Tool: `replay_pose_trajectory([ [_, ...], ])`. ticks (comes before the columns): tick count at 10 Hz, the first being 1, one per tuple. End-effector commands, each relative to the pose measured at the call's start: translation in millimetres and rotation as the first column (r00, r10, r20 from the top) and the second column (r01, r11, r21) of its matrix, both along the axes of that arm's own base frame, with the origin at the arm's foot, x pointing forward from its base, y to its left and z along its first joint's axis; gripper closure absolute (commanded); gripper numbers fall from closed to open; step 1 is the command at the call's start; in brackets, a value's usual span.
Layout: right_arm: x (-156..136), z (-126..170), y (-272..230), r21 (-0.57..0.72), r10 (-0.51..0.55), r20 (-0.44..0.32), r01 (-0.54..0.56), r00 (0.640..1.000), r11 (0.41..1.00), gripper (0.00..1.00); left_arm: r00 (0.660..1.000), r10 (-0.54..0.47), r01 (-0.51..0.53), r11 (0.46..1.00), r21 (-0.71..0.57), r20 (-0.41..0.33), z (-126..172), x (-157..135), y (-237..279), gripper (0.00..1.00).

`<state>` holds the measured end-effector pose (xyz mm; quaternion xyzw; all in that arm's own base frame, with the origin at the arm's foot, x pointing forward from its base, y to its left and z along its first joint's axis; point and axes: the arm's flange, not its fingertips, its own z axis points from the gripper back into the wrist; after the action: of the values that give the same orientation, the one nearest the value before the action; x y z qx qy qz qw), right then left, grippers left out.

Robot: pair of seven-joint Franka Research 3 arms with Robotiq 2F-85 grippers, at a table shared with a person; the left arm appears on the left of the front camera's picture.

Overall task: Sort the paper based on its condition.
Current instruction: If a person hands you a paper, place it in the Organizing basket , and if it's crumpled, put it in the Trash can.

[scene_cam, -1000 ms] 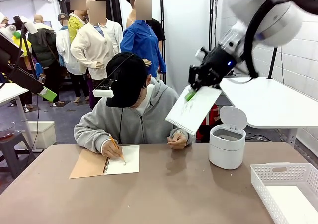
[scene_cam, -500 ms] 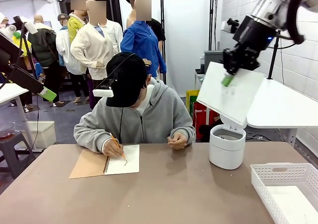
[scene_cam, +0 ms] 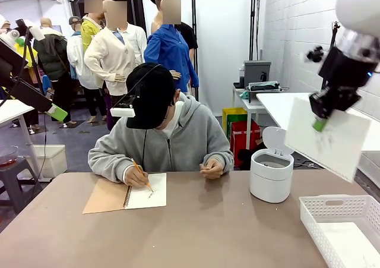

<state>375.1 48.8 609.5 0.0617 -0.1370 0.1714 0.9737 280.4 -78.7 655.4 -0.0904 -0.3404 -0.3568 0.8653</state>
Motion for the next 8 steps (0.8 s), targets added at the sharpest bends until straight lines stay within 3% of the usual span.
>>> replay_pose_trajectory([
  [1,-12,-28,-16,-0.050,-0.093,-0.016,0.092,0.995,0.994,1.00,1.000,-0.005,0.005,1.000,-0.009,0.000,0,0,1,0.00],
  [4,-19,-43,-33,-0.060,-0.145,-0.092,0.140,0.985,0.988,1.00,1.000,-0.005,0.005,1.000,-0.009,0.000,0,0,1,0.00],
  [8,-16,-42,-29,-0.048,-0.106,-0.066,0.103,0.992,0.993,1.00,1.000,-0.005,0.005,1.000,-0.009,0.000,0,0,1,0.00],
])
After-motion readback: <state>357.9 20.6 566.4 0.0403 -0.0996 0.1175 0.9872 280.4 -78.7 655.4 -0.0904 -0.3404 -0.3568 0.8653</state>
